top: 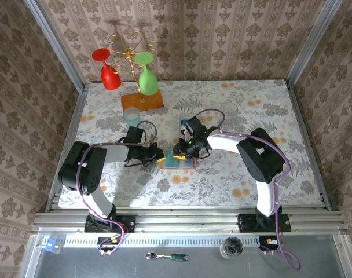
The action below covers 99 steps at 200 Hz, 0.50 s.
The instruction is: Take the credit cards out of the card holder
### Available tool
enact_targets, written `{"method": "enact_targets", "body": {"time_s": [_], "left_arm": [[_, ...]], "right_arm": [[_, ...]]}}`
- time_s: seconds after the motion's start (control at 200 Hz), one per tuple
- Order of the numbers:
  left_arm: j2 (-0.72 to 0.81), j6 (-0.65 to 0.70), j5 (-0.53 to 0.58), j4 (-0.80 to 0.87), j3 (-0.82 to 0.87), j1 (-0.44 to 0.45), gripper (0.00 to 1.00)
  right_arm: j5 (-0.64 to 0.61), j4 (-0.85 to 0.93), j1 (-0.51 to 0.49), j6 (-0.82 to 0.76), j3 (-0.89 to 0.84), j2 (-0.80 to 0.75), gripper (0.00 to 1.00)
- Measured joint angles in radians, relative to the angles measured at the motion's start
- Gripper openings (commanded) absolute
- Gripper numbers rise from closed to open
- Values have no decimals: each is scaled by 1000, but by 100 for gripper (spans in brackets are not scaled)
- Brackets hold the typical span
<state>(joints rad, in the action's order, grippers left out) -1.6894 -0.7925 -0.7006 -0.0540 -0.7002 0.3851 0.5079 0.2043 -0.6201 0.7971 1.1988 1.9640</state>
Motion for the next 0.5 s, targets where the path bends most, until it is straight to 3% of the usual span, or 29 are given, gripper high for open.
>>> {"method": "enact_targets", "body": {"time_s": [0.495], "left_arm": [[0,0,0,0,0,0,0]], "right_arm": [[16,-23,0,16,0,18,26]]}}
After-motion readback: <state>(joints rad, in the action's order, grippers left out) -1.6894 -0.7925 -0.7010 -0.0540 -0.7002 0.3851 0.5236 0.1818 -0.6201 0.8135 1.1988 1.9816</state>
